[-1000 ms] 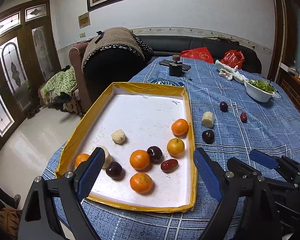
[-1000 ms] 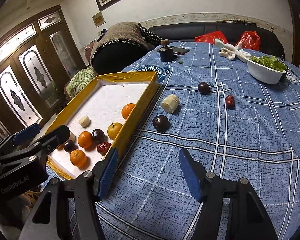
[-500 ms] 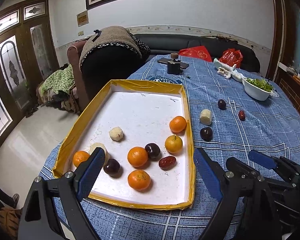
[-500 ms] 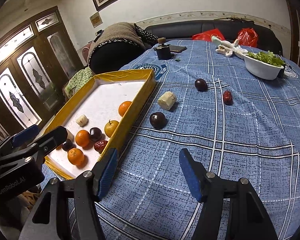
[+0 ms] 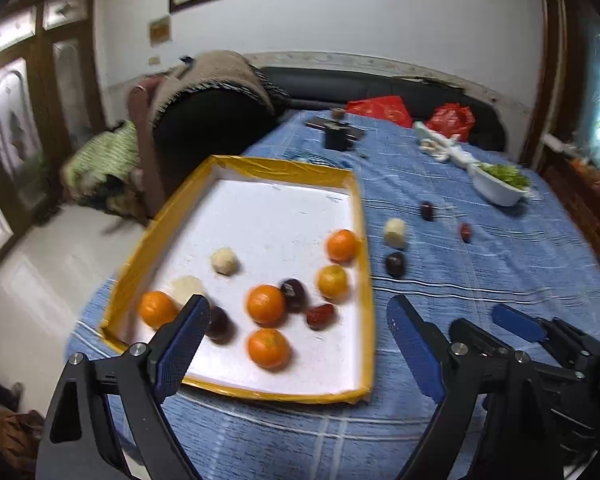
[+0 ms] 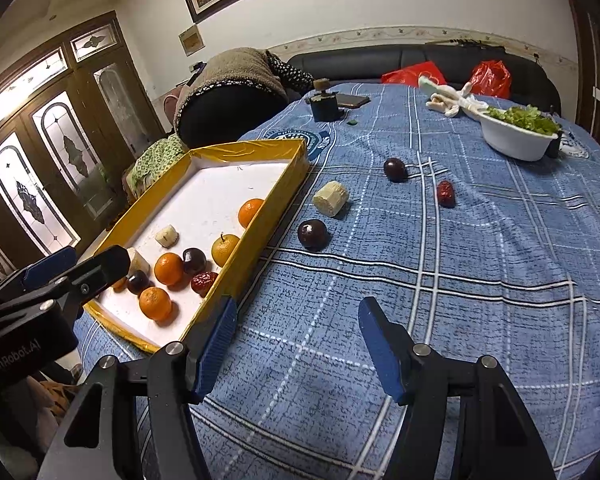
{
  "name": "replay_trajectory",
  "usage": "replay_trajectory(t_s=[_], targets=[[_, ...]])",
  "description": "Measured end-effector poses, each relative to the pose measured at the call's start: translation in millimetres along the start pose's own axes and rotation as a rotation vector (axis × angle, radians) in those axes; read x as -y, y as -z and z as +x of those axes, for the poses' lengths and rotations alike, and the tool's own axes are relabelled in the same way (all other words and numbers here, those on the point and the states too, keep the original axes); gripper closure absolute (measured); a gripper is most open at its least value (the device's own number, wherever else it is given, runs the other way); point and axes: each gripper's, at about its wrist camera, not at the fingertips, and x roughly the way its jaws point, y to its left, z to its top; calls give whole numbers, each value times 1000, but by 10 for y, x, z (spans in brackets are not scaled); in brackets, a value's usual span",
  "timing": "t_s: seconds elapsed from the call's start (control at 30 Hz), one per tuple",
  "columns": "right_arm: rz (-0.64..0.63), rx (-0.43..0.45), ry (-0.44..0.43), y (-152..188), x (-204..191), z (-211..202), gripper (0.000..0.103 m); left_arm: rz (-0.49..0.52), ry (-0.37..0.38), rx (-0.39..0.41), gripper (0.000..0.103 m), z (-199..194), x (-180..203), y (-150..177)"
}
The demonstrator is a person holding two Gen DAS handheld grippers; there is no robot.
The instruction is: Organize fruits
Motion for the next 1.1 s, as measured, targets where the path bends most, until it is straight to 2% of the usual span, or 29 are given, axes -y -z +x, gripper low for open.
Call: replay_trajectory(t_s=[0.1, 0.17, 0.3, 0.43, 0.6, 0.77, 0.83, 0.97, 1.0, 1.03, 1.07, 1.1], targets=[[4, 16, 10, 17, 35, -107, 33, -48, 161, -18, 13, -89, -65, 0], [10, 22, 17, 27, 71, -180, 33, -80, 254, 9, 12, -226, -114, 5], [7, 32, 40, 36, 127, -387, 33, -105, 338, 88, 12, -539, -149, 3], [-14, 55, 63, -3, 166, -670, 33, -101, 294, 108, 12, -777, -244, -26], [-41, 114, 70, -176, 171, -1075, 32, -136, 227, 186, 12, -1131, -573, -129], [-87, 163, 80, -423, 92, -1467, 32, -148, 169, 258, 12, -1568, -864, -436], [-122, 182, 96, -587, 44, -1654, 31, -145, 121, 294, 12, -1769, -948, -605], [-189, 223, 154, -1032, -61, -2063, 28, -119, -9, 432, 12, -2315, -1117, -1016], [-196, 232, 171, -1176, -80, -2173, 26, -104, -37, 493, 11, -2490, -1153, -1127], [-199, 241, 184, -1314, -101, -2267, 24, -84, -61, 552, 6, -2651, -1178, -1224], [-203, 246, 199, -1473, -118, -2367, 23, -61, -65, 606, 0, -2793, -1201, -1295], [-205, 248, 221, -1605, -138, -2444, 23, -46, -46, 642, 0, -2897, -1225, -1335]])
